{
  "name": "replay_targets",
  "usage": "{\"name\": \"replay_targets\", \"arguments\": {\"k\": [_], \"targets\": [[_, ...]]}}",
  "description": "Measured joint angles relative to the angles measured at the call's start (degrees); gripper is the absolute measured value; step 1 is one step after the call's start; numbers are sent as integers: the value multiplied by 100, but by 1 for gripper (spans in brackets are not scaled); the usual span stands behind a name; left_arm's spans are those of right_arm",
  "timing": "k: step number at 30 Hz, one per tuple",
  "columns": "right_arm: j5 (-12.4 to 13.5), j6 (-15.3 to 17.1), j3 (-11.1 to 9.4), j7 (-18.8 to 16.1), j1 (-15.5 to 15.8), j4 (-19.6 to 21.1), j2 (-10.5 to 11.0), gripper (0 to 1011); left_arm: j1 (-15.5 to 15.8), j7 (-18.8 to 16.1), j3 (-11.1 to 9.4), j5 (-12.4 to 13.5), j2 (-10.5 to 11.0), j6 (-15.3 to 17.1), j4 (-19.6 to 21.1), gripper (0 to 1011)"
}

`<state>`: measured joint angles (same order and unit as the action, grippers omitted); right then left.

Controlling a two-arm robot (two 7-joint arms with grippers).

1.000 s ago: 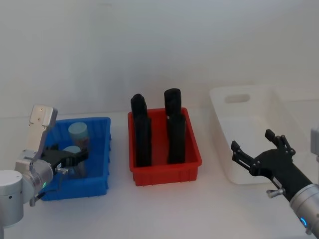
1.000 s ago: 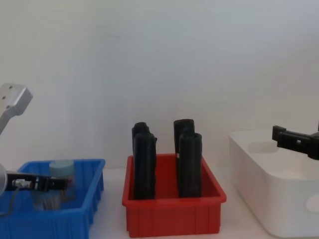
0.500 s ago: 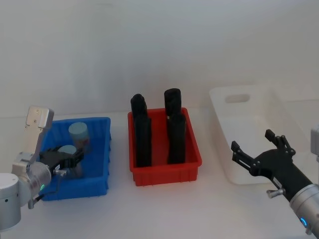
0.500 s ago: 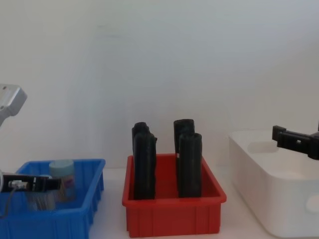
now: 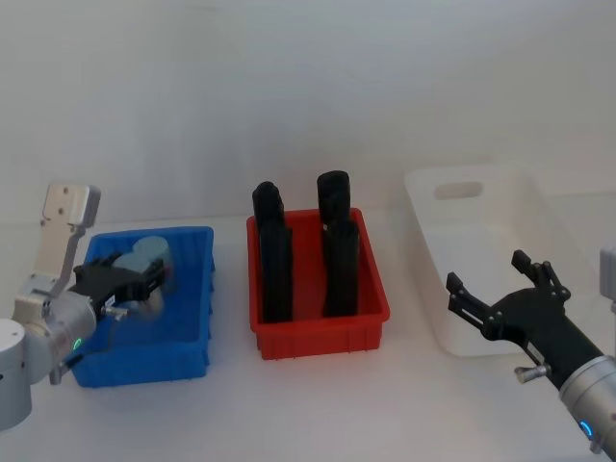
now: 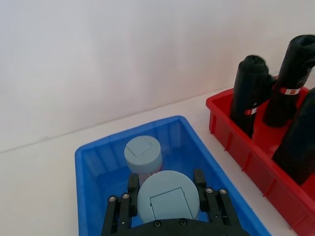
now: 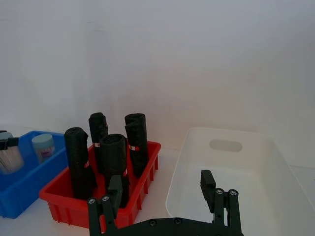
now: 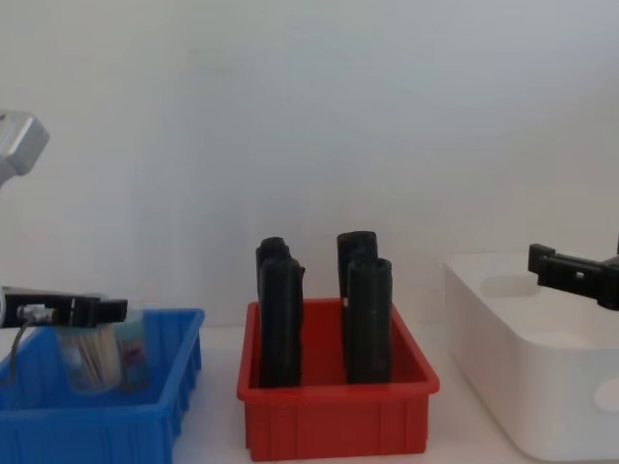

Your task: Pick the cotton swabs from the blue box and place them into the white box.

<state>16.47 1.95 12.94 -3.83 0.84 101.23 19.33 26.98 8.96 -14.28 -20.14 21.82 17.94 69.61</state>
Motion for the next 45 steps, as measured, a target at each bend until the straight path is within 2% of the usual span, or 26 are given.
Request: {"name": "replay_targets", "arguments": {"k": [12, 21, 35, 45], "targets": [[0, 0, 0, 0, 0, 0, 0, 1003, -103, 397, 39, 129, 138, 173, 833, 671], [0, 0, 0, 0, 0, 0, 0, 1003, -85, 1005, 0, 241, 189, 413, 1348, 671], [0, 0, 0, 0, 0, 0, 0, 1003, 130, 1969, -195, 347, 76, 821, 1680, 671], [0, 0, 0, 0, 0, 0, 0, 1003, 290, 2489, -367, 436, -58, 1041, 1777, 671]]}}
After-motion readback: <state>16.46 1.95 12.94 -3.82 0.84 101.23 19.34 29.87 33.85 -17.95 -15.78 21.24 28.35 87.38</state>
